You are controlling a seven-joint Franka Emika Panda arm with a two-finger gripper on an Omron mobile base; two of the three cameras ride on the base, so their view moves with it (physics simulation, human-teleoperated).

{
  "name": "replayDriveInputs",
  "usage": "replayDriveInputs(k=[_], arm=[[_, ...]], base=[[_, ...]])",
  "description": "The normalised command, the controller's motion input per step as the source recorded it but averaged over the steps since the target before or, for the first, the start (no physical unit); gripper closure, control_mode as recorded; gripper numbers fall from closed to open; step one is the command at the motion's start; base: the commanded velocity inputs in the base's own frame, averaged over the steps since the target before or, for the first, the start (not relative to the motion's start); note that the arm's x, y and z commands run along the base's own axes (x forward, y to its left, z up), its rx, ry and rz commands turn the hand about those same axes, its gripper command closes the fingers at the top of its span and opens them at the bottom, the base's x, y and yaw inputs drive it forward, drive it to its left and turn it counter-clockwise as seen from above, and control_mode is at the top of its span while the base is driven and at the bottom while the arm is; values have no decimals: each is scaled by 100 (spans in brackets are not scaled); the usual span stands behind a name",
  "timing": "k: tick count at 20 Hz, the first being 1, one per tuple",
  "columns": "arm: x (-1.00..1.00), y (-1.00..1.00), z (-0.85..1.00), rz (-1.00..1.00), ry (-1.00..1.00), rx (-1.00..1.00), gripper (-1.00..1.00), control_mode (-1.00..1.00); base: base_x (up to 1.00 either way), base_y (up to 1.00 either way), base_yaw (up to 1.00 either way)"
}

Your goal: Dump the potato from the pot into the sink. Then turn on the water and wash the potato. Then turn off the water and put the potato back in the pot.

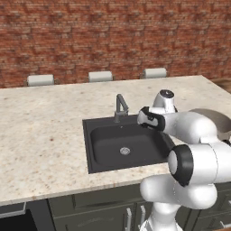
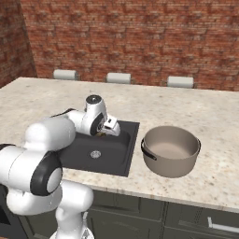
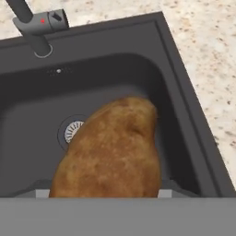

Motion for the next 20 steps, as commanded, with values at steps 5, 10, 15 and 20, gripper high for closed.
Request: replayDriveInputs(k=[5, 10, 15, 20], arm=[[-24, -20, 73, 0, 14, 0, 100, -100], [-15, -31, 33, -1, 12, 0, 100, -100], [-7, -53, 0, -5, 1, 0, 100, -100], [-11, -69, 0, -12, -10, 0, 100, -100]], base=[[0, 0, 0], [0, 0, 0], [0, 0, 0], [0, 0, 0]])
